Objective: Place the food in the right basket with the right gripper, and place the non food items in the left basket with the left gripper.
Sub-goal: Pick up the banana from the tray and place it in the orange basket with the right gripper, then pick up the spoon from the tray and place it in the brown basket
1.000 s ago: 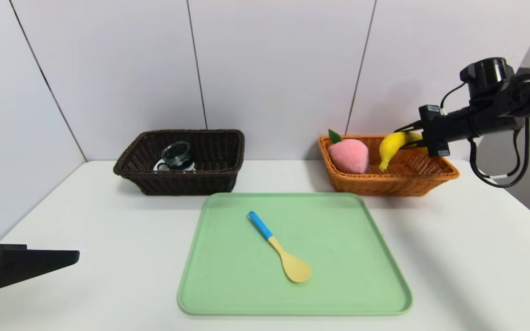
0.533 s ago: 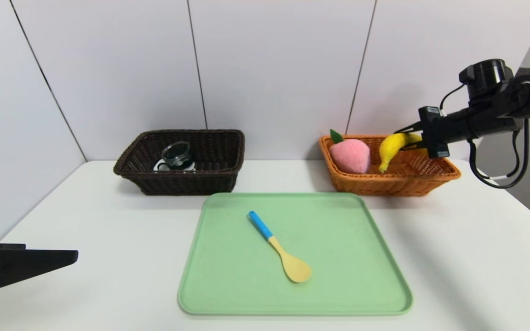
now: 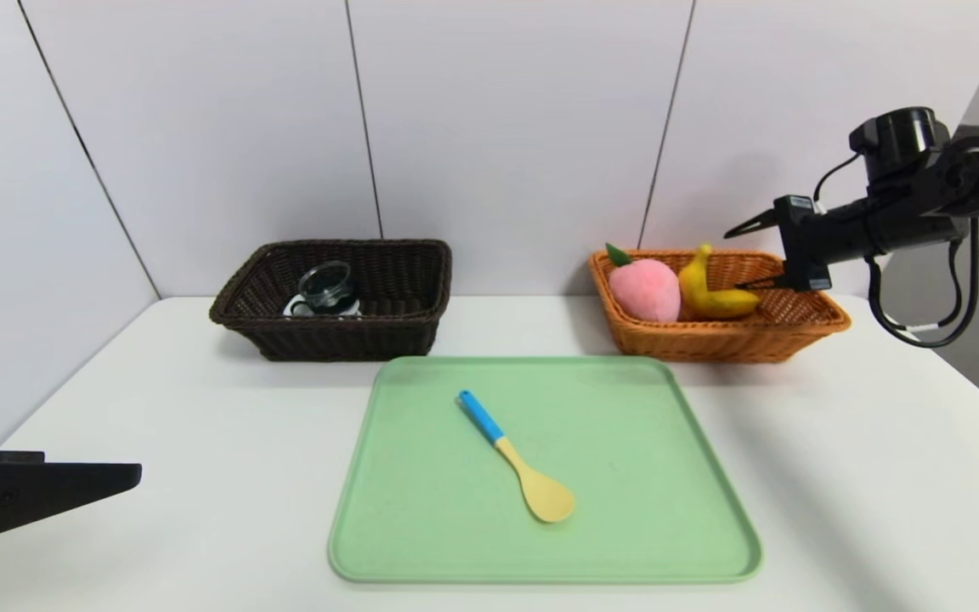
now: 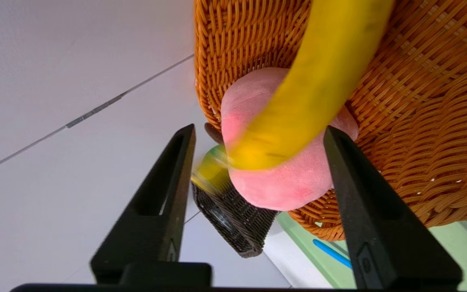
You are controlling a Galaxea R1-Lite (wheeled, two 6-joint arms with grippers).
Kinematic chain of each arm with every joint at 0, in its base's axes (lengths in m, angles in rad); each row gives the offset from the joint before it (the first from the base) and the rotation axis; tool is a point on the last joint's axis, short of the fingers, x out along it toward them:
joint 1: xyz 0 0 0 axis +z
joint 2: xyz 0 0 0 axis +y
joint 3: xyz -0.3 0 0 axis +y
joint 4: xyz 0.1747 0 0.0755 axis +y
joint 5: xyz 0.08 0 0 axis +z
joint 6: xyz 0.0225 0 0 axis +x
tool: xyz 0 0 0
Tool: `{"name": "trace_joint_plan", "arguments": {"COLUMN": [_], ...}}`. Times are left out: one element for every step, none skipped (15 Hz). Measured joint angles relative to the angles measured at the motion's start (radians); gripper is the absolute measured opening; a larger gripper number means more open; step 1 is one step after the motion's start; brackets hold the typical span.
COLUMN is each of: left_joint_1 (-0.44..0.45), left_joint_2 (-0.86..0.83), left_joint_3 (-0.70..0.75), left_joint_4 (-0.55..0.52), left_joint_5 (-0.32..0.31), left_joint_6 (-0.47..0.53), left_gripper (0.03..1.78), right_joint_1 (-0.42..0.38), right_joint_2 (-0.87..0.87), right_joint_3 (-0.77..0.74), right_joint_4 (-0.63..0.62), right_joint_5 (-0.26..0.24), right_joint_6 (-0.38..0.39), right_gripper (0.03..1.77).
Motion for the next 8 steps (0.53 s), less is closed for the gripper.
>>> {"name": "trace_joint_plan", "arguments": {"left_joint_1": [0.0, 0.0, 0.0, 0.0, 0.0, 0.0, 0.0, 0.0], "left_joint_2": [0.0, 0.0, 0.0, 0.0, 0.001, 0.003, 0.006, 0.011], "left_joint_3": [0.0, -0.002, -0.007, -0.011, -0.013, -0.015, -0.016, -0.017], "left_joint_4": [-0.001, -0.008, -0.013, -0.026, -0.053, -0.096, -0.137, -0.18], "left_joint_5": [0.0, 0.0, 0.002, 0.005, 0.005, 0.004, 0.004, 0.005], "left_joint_6": [0.0, -0.001, -0.001, -0.003, -0.006, -0.009, -0.012, -0.013], "left_gripper": [1.69, 1.69, 1.69, 1.69, 1.69, 1.69, 1.69, 1.69], "right_joint_1": [0.001, 0.004, 0.011, 0.024, 0.044, 0.068, 0.097, 0.129], "right_joint_2": [-0.003, -0.01, -0.023, -0.041, -0.069, -0.1, -0.133, -0.169], "right_joint_3": [0.0, 0.0, 0.0, 0.001, 0.001, 0.001, 0.001, 0.001], "right_joint_4": [0.0, 0.003, 0.005, 0.008, 0.01, 0.016, 0.029, 0.045], "right_joint_5": [0.0, 0.0, 0.0, 0.0, 0.0, 0.0, -0.001, -0.001], "right_joint_6": [0.0, -0.001, -0.005, -0.011, -0.024, -0.052, -0.099, -0.17], "right_gripper": [1.18, 1.25, 1.31, 1.35, 1.4, 1.43, 1.46, 1.49]}}
